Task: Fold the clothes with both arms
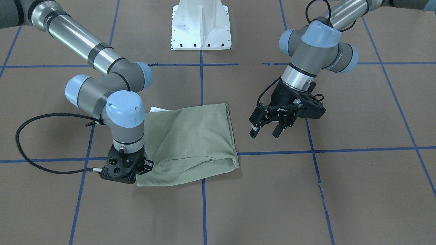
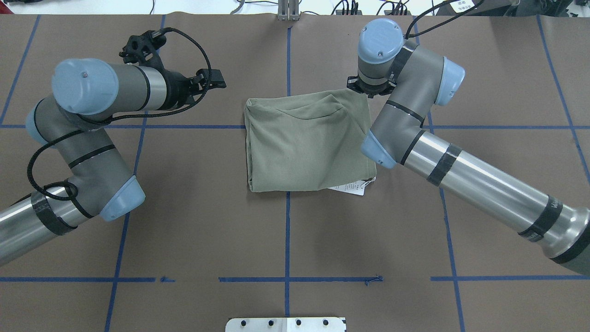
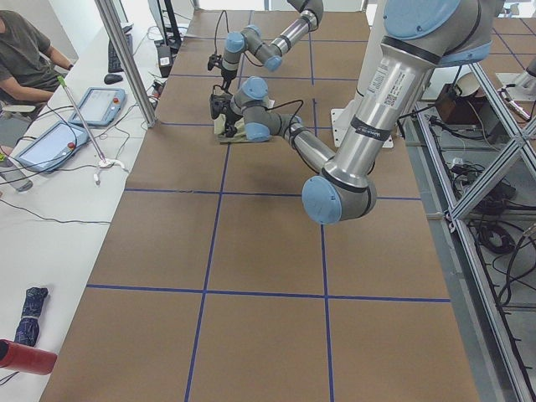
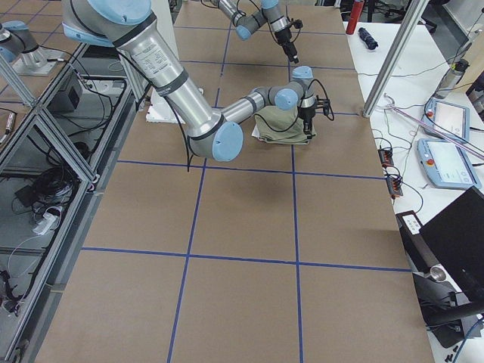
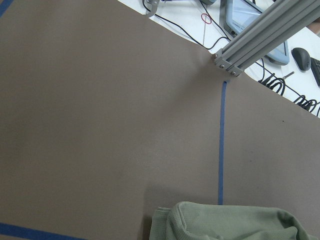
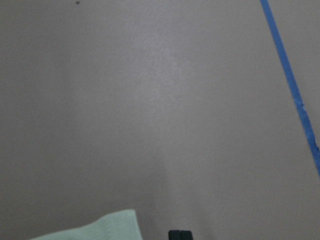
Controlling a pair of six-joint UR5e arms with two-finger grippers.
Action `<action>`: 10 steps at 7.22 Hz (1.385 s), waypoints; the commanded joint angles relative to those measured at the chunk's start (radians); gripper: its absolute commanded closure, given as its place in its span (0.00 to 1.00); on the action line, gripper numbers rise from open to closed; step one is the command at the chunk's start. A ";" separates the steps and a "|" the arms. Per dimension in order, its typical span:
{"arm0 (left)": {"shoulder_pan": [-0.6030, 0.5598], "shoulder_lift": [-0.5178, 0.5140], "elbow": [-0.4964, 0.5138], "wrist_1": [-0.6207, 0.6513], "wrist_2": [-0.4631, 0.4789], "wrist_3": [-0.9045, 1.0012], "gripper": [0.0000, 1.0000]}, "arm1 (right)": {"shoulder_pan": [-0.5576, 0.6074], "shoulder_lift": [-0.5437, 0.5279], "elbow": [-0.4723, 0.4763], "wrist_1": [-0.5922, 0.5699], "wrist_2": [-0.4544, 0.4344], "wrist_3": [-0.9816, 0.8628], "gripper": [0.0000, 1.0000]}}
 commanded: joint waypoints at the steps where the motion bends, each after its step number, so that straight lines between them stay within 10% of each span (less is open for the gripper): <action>1: 0.000 0.008 -0.003 0.000 -0.002 0.000 0.00 | 0.058 0.008 -0.047 0.030 0.024 -0.043 1.00; 3: 0.000 0.034 -0.038 0.005 -0.015 0.017 0.00 | 0.128 -0.002 -0.014 0.024 0.142 -0.111 1.00; 9: -0.252 0.346 -0.145 0.014 -0.318 0.718 0.00 | 0.465 -0.561 0.379 0.016 0.504 -0.595 0.98; 10: -0.332 0.410 -0.170 0.060 -0.377 0.839 0.00 | 0.514 -0.635 0.397 0.016 0.547 -0.659 0.71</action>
